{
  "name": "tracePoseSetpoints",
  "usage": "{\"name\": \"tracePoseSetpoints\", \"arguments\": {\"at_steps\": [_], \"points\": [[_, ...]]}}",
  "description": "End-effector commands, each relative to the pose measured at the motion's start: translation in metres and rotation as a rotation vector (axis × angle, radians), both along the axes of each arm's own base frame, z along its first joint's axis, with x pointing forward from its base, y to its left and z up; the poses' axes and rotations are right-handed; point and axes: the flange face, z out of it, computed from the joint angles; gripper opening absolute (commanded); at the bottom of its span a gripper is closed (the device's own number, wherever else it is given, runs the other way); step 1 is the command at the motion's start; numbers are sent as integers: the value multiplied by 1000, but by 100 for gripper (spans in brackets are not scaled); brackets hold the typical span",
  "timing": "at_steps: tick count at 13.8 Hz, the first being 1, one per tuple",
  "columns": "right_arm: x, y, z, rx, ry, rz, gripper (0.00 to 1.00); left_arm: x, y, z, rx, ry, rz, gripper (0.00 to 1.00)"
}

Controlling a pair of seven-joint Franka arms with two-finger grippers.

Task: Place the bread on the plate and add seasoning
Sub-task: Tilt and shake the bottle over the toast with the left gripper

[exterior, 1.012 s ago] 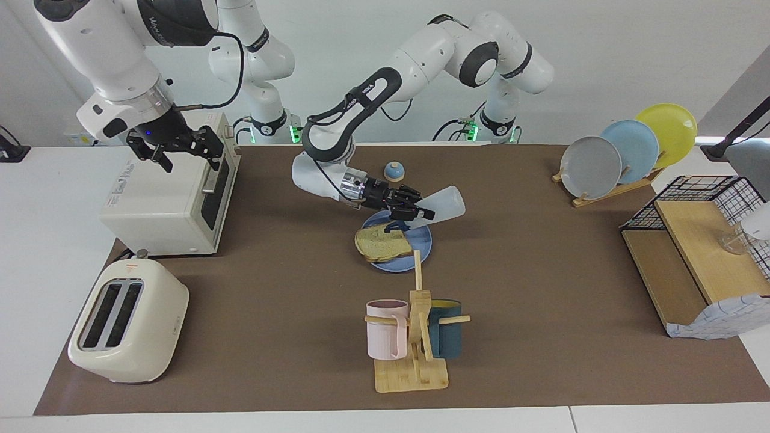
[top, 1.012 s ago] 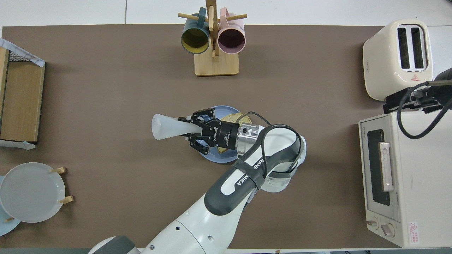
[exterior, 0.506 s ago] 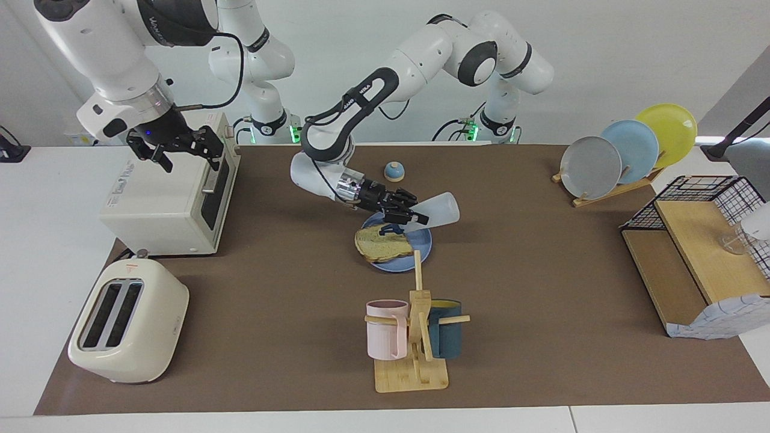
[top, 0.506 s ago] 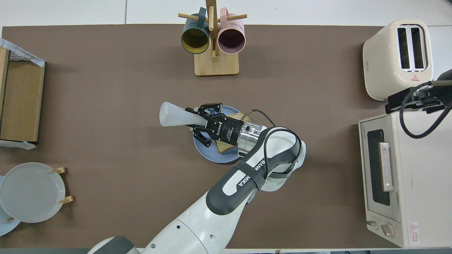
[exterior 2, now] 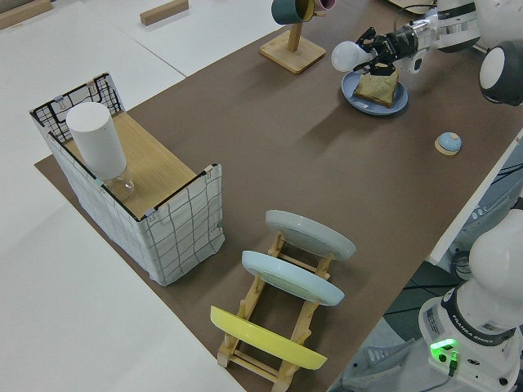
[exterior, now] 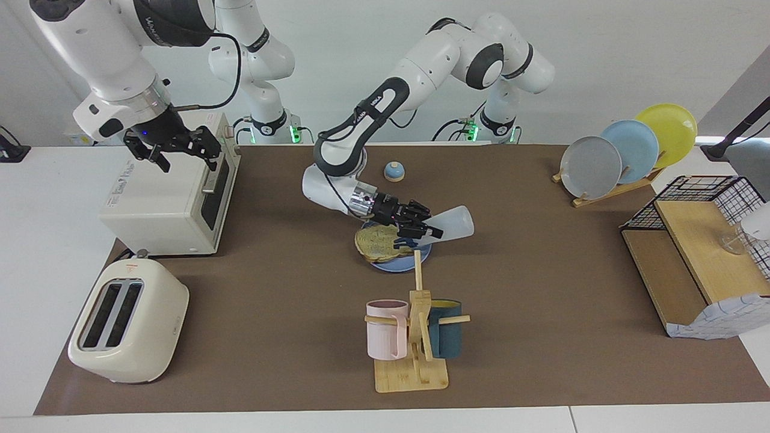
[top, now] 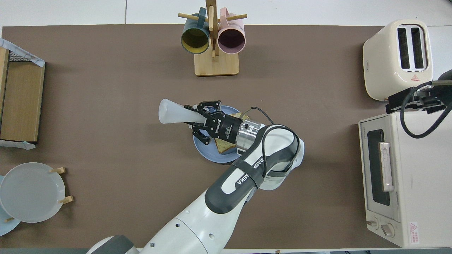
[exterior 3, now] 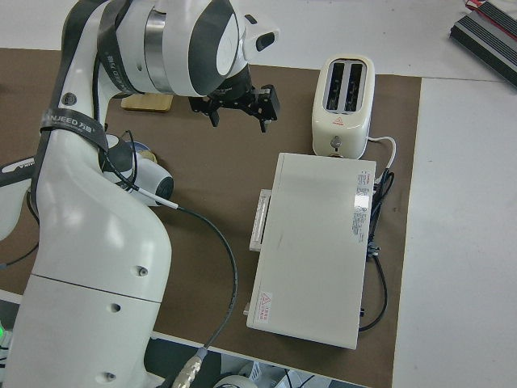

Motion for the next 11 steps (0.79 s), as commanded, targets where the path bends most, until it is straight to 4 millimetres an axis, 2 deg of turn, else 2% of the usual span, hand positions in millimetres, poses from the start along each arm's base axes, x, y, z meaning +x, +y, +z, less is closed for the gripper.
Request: {"name": "tracePoseSetpoints", "arguments": {"at_steps": [1,3,5,7,9,11], "points": [[-6,-3,0,-17,-4,8,100,-26,-12,10,20,0,-26,0],[-6,-3,0,-17,-4,8,100,-15,-5,8,14,5,-17,0],[-5,-4,1,-17,-6,6,100,13,18,3,10,7,15,0],[-6,-4,0,-17,-4,3,100,31,37,-6,15,20,29,0],[-6,-4,0,-17,-4,3,100,41,46,-5,26,9,36,0],[-6,-4,0,-17,-4,3,100,34,40,-6,26,12,31,0]]}}
